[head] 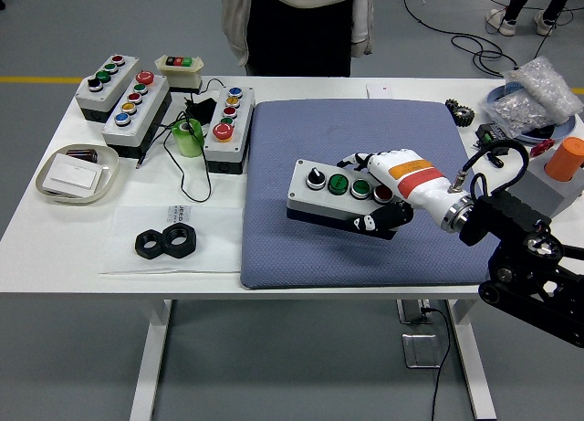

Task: Pick up the button,place it on the desk,press the button,press the button

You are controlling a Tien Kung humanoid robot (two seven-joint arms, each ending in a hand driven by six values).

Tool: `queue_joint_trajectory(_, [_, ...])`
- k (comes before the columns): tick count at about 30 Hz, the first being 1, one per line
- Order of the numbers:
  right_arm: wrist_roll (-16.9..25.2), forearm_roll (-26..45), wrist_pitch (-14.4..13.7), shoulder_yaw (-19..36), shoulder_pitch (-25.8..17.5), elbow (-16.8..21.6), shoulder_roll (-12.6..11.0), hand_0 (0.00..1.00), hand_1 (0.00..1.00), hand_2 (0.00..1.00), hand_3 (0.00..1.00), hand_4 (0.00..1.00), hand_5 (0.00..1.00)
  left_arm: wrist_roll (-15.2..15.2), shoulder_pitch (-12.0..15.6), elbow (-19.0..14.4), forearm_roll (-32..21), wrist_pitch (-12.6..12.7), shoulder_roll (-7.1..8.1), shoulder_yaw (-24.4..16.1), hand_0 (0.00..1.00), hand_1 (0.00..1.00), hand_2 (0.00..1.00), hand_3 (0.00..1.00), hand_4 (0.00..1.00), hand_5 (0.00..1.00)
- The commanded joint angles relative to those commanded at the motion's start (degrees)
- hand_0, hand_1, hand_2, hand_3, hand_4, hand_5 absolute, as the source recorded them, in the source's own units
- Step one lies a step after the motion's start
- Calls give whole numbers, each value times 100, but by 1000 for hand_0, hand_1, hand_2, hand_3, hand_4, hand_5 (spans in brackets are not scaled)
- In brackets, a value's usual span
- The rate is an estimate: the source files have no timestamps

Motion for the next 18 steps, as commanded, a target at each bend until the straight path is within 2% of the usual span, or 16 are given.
queue_joint_trajectory(3, [-31, -122, 106, 56, -19, -32, 4, 394, 400, 518, 819, 848, 171, 3, 3, 1, 11, 0, -2, -7, 738, 773, 847, 761, 525, 998])
queue_joint_trajectory(4, [-34, -159, 122, 81, -26, -36, 2, 580, 562, 738, 998, 936, 220, 6, 4, 1, 21, -1, -2, -13, 738, 774, 847, 761, 525, 998])
queue_joint_trajectory(9, [2, -220, 112, 218, -69, 16, -32, 580, 562, 738, 998, 936, 220, 13, 9, 2, 43, -4, -2, -29, 738, 774, 847, 761, 525, 998])
queue_joint_trajectory(10, [4, -223, 118, 234, -74, 22, -36, 874, 759, 952, 998, 981, 207, 14, 9, 2, 46, -4, -2, -32, 738, 773, 847, 761, 528, 998])
queue_joint_trajectory(15, [29, -126, 325, 427, -146, 115, -88, 874, 759, 952, 998, 981, 207, 22, 22, 5, 73, -6, -3, -55, 738, 773, 847, 761, 528, 998])
queue_joint_trajectory(16, [33, -119, 393, 446, -152, 123, -91, 998, 875, 998, 998, 998, 206, 28, 26, 5, 88, -8, -4, -64, 738, 773, 847, 762, 527, 998])
queue_joint_trajectory(18, [39, -113, 463, 466, -160, 129, -93, 998, 875, 998, 998, 998, 206, 33, 32, 5, 104, -10, -5, -75, 738, 773, 847, 762, 527, 998])
